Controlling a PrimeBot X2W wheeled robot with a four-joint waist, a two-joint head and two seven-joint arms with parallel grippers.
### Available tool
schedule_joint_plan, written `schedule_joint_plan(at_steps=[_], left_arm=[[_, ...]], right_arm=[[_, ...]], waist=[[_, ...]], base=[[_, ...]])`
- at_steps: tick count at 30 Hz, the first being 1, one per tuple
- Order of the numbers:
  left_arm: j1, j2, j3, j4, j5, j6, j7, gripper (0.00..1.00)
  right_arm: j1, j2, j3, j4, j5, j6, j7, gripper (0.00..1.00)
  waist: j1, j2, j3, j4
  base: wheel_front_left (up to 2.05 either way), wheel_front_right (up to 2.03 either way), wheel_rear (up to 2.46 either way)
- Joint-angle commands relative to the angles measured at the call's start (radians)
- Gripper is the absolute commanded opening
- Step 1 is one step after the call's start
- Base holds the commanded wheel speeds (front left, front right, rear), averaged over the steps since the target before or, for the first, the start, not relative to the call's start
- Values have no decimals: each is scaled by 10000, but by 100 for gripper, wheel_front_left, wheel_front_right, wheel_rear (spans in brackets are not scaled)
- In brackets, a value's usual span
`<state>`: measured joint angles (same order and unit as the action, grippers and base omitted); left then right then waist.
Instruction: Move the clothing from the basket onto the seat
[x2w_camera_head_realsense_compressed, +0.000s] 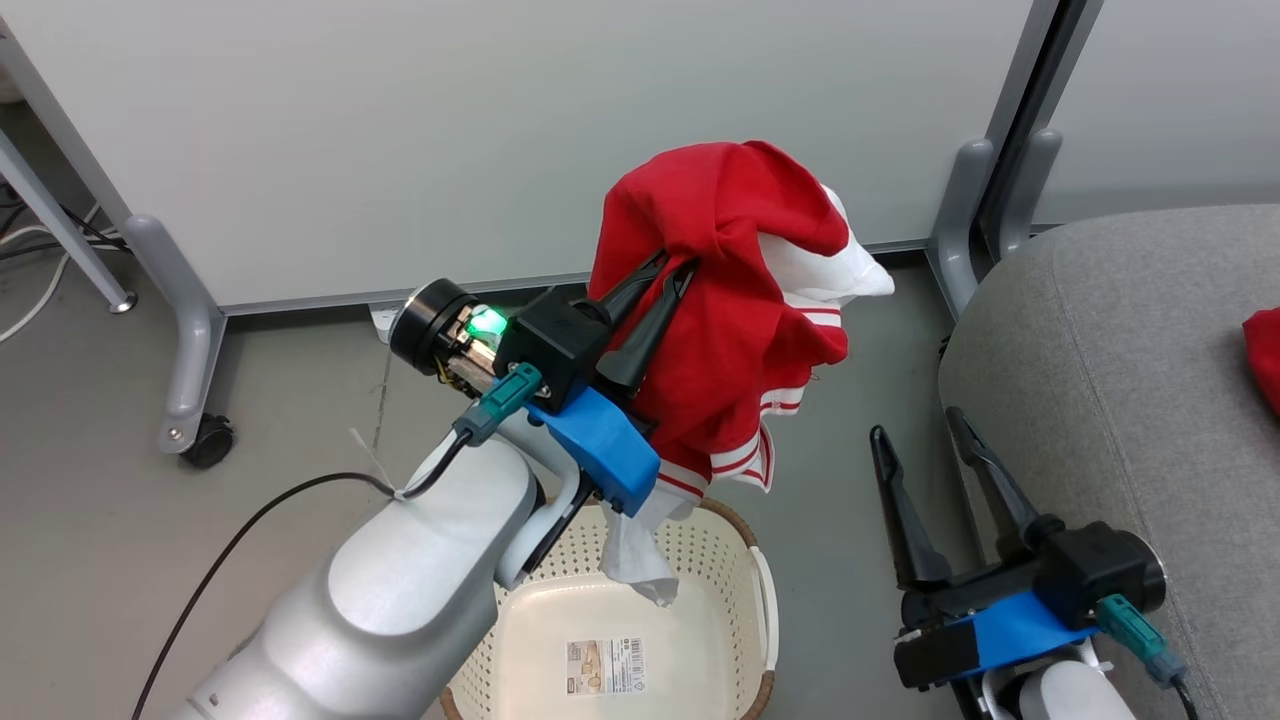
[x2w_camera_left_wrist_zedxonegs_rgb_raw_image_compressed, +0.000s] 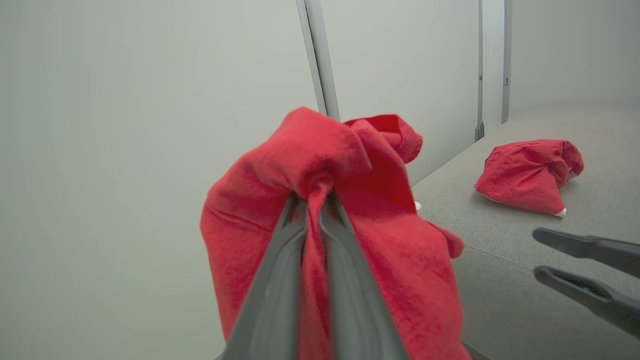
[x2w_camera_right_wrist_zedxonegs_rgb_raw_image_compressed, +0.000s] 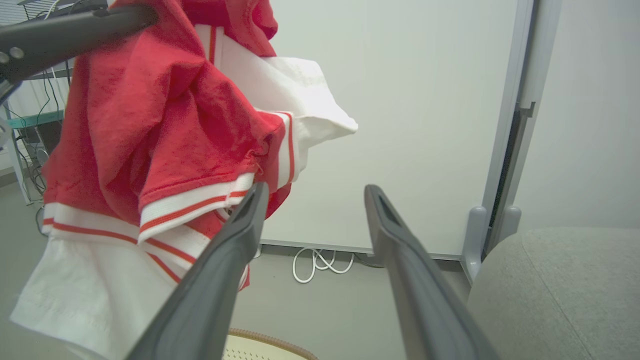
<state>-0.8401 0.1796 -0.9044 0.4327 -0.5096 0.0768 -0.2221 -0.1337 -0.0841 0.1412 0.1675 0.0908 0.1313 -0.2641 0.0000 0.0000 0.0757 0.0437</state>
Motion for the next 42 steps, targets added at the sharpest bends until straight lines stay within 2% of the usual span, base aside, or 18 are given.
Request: schedule_joint_plan(at_steps=[1,18,37,38,39,42], left_arm=[[56,71,7,-69,-39,45,-29,0],[-184,-20,-109,-51,-80,60,-103,0],[-417,-308,-278,10,-78,22,-217,0],[-425,-316,-281,15,-81,22,-227,0],[-419,-323,-283,21,-85,23,-237,0],[-404,-334,-293,46,-92,32,-258,0]], right_arm=[[-182,-62,275,52,99,-11,-5,100],[-1802,-153,2769,661,406,-11,-3,100],[-3822,177,3594,2351,503,-11,-5,100],[-3864,190,3611,2424,529,-11,-5,41],[-3917,204,3622,2470,521,-11,-5,0],[-3993,233,3660,2542,574,-11,-5,0]], waist=[[0,0,34,10],[0,0,330,149],[0,0,677,422],[0,0,688,429],[0,0,696,433],[0,0,710,439]], base=[[0,0,0],[0,0,0],[0,0,0],[0,0,0],[0,0,0],[0,0,0]])
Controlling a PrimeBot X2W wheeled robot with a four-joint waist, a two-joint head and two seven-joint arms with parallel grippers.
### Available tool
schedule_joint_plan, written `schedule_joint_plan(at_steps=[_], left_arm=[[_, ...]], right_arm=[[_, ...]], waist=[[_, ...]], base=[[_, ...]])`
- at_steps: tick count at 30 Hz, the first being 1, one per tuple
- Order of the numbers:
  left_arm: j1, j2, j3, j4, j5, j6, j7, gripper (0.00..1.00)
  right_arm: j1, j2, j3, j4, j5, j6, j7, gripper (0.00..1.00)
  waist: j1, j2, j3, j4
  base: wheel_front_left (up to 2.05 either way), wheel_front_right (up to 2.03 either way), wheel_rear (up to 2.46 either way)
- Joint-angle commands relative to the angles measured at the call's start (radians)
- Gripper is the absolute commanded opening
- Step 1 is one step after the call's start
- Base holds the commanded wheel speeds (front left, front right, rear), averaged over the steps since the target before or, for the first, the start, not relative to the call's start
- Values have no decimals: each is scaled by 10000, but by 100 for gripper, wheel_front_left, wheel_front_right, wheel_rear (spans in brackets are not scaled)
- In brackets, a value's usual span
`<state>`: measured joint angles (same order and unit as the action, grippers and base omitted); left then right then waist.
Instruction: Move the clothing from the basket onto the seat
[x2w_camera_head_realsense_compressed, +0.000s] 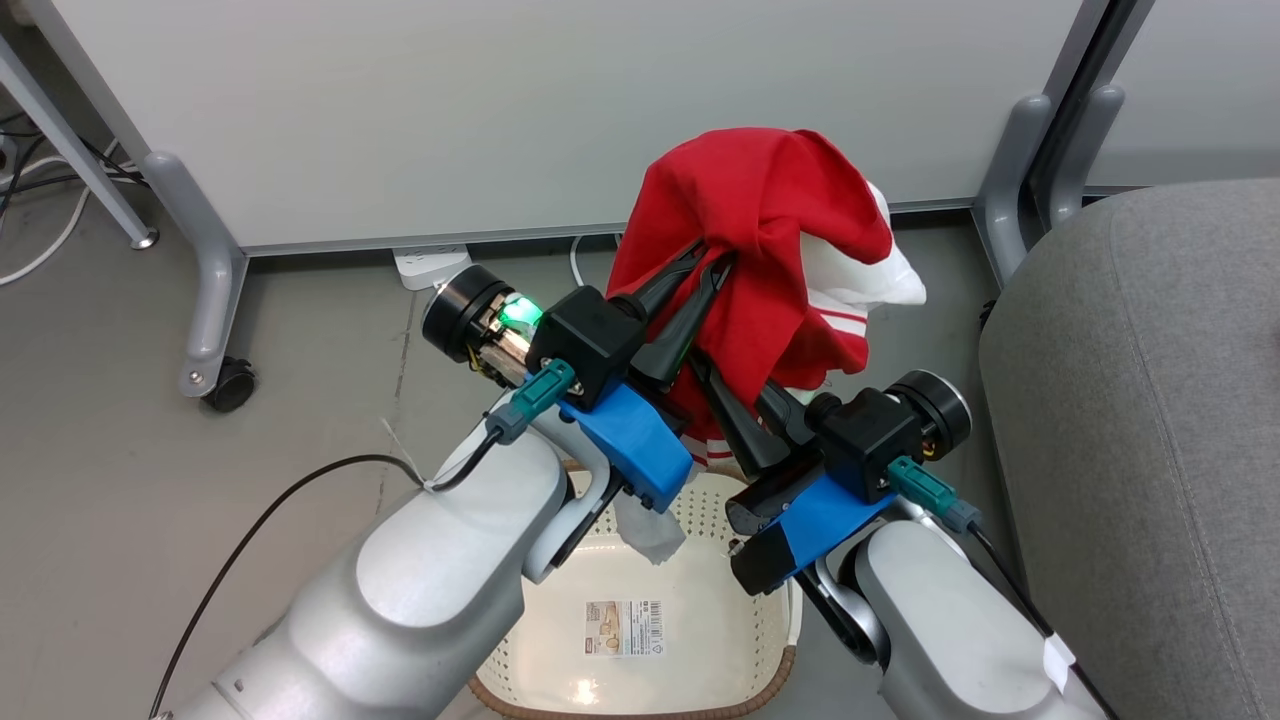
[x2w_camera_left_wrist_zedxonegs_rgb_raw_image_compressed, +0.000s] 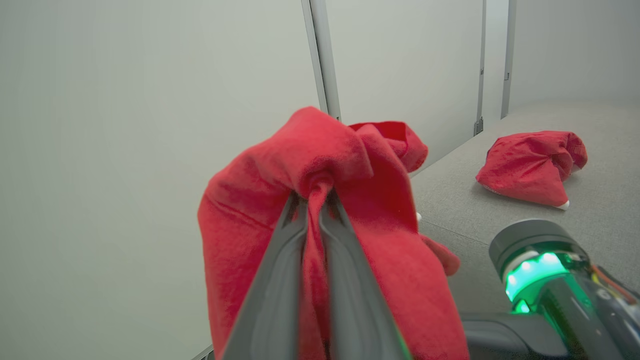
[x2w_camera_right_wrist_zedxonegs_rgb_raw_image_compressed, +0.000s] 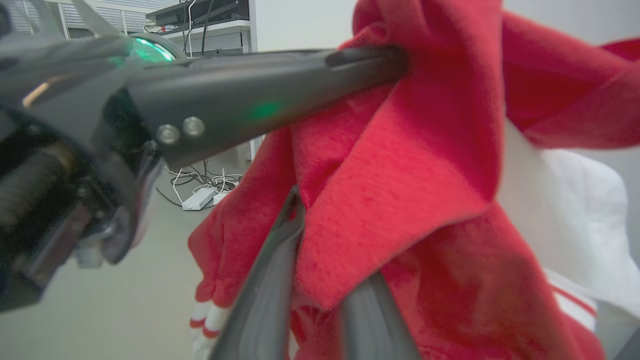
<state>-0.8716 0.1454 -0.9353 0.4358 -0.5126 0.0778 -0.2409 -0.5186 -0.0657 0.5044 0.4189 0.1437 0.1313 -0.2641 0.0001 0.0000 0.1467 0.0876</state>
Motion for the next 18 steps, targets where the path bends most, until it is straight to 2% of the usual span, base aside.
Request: schedule_joint_plan(at_steps=[1,18], left_arm=[[-88,5,14,22,-55,24,-79,0],[-54,24,-39,98,-134,66,-143,0]], right_arm=[[-152,58,50,41,57,-11,-5,0],[-180,42,124,143,74,-9,-5,0]], waist=[[-1,0,1,-1],[-1,0,-68,-35]], base=[[0,0,0],[0,0,0]])
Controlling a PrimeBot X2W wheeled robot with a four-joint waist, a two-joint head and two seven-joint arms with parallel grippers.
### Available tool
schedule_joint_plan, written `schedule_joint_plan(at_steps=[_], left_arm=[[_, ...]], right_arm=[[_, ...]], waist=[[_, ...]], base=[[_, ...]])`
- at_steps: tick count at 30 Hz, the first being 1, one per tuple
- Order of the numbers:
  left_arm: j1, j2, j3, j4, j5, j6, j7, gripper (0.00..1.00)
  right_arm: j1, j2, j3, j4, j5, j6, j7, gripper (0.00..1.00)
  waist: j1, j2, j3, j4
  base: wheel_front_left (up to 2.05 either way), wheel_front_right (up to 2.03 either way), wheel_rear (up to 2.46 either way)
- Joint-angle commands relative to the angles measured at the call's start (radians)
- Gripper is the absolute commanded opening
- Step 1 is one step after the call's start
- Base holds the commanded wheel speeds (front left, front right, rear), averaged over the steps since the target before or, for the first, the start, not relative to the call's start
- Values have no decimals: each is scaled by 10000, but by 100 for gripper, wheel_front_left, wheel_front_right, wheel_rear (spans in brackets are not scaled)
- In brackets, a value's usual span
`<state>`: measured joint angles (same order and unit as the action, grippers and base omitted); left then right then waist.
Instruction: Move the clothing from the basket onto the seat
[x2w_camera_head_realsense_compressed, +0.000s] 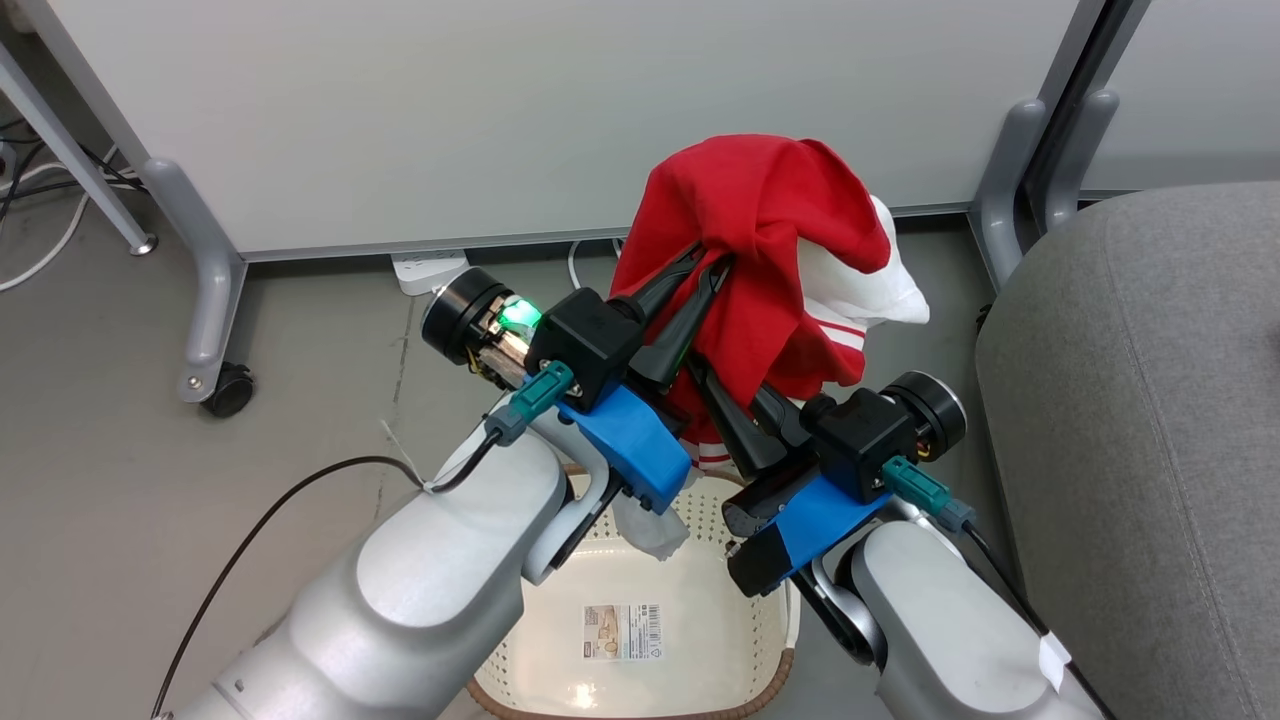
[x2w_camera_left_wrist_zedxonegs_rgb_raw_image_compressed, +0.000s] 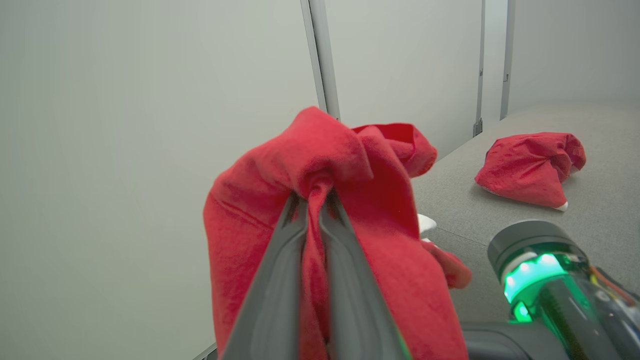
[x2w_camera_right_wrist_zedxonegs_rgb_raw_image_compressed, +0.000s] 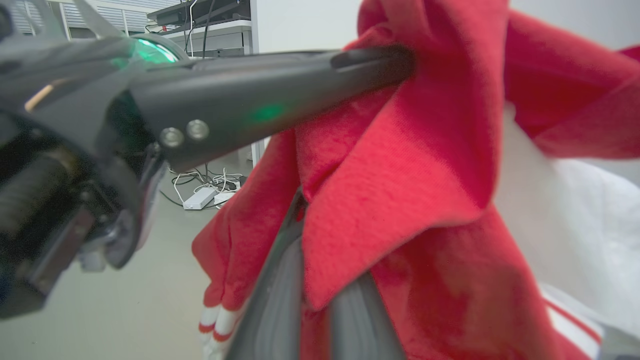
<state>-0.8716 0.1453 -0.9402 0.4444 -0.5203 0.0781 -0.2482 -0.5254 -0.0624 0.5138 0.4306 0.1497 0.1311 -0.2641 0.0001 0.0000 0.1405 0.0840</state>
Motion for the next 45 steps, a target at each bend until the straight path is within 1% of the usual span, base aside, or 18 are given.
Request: schedule_joint_plan(at_steps=[1,4,5,6,19,24,33,45], left_arm=[[-49,28,8,22,-62,65,-76,0],[-45,34,-8,39,-60,73,-81,0],[-44,36,-14,47,-54,73,-84,34],[-44,38,-18,61,-60,72,-86,100],[-87,99,-32,98,-95,132,-107,100],[-173,175,-30,21,-89,177,-79,100],[-307,247,-96,-133,-74,163,-28,100],[-586,375,-324,-313,107,105,125,100]], right_arm=[[-106,5,33,31,21,-7,-5,0],[-90,-10,38,36,32,-7,-5,0],[-82,-11,35,32,36,-7,-5,0],[-70,-13,34,27,39,-7,-5,0],[131,-111,-93,-11,55,-9,-5,0],[93,-136,-287,-108,-26,-9,-4,0],[-151,-221,-974,-358,-200,-9,-4,0],[-243,-396,-2262,-932,-460,-9,-6,0]], waist=[[-1,0,-14,0],[-1,0,-36,-6],[-1,0,-44,-8],[-1,0,-54,-12],[-1,0,-63,-115],[-1,0,120,-364],[-1,0,641,-1131],[-1,0,1519,-2532]], base=[[0,0,0],[0,0,0],[0,0,0],[0,0,0],[0,0,0],[0,0,0],[0,0,0],[0,0,0]])
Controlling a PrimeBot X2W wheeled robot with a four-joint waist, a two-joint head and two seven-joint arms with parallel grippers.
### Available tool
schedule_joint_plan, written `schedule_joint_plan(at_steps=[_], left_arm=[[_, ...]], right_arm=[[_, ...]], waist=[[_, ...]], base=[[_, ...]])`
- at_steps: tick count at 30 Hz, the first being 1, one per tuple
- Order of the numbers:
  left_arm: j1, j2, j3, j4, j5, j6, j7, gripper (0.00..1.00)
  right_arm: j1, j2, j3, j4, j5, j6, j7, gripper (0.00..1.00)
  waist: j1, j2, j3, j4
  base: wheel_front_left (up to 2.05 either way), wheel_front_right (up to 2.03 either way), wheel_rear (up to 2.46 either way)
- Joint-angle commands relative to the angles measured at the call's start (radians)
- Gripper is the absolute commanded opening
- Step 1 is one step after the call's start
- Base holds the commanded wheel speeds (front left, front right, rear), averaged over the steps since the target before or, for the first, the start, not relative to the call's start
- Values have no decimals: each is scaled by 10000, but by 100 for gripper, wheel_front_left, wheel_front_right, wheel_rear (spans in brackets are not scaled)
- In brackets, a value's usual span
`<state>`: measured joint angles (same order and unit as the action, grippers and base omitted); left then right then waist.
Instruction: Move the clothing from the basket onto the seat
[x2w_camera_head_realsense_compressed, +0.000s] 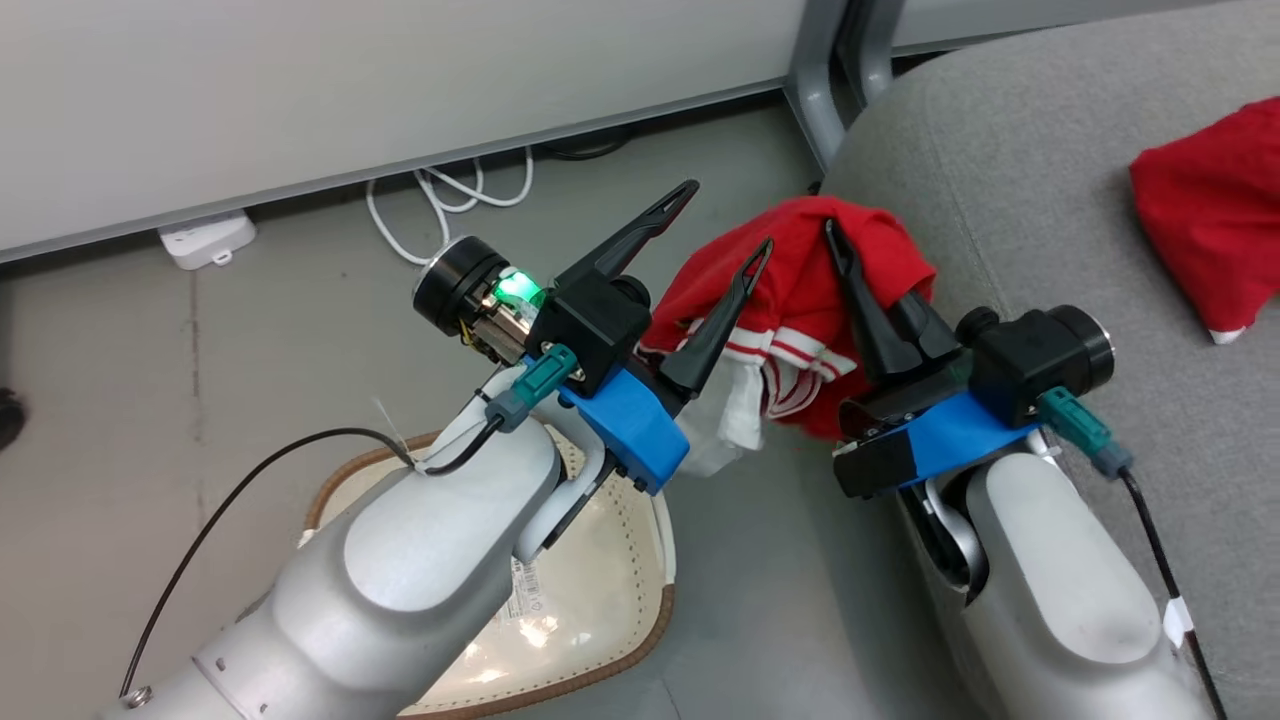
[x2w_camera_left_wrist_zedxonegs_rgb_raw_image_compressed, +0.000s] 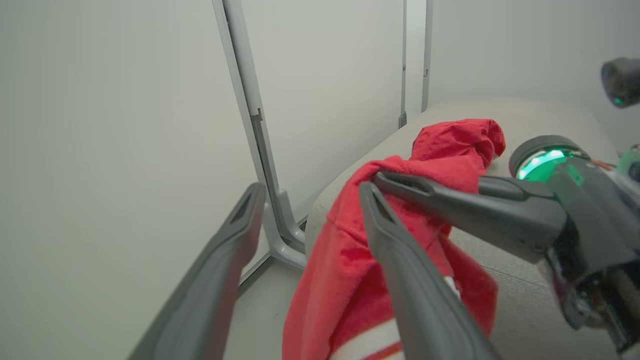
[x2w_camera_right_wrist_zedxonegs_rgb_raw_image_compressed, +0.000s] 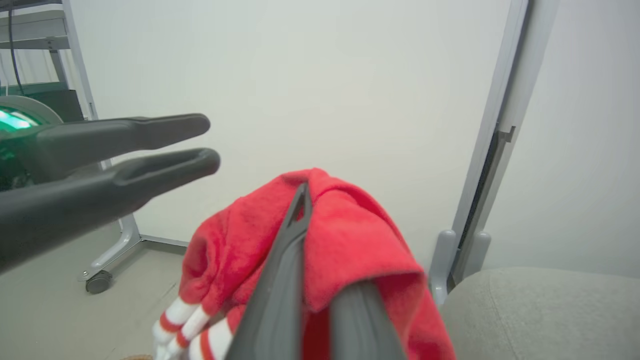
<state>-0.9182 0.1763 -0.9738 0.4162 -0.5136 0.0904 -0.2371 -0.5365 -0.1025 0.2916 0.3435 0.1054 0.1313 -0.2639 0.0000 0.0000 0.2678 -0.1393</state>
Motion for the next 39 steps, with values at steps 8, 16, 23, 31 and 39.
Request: schedule_joint_plan(at_steps=[8,16,23,31,39], left_arm=[[-268,84,-243,-88,151,-114,173,100],[-337,71,-535,-97,230,-215,350,100],[-312,41,-804,-81,276,-320,482,100],[-303,45,-982,-14,292,-369,544,100],[-331,87,-1019,16,211,-360,448,100]], right_arm=[[117,-28,-1084,-521,-141,-11,-8,0],[480,6,-2146,-1007,-191,-11,-8,0],[898,138,-2793,-1296,-165,-11,-6,0],[1224,268,-3140,-1444,-151,-11,-8,0],[1113,349,-3227,-1462,-192,-11,-6,0]], waist=[[0,0,741,-1231],[0,0,1161,-1985],[0,0,1424,-2536],[0,0,1650,-2854],[0,0,1732,-2825]], base=[[0,0,0],[0,0,0],[0,0,0],[0,0,0],[0,0,0]])
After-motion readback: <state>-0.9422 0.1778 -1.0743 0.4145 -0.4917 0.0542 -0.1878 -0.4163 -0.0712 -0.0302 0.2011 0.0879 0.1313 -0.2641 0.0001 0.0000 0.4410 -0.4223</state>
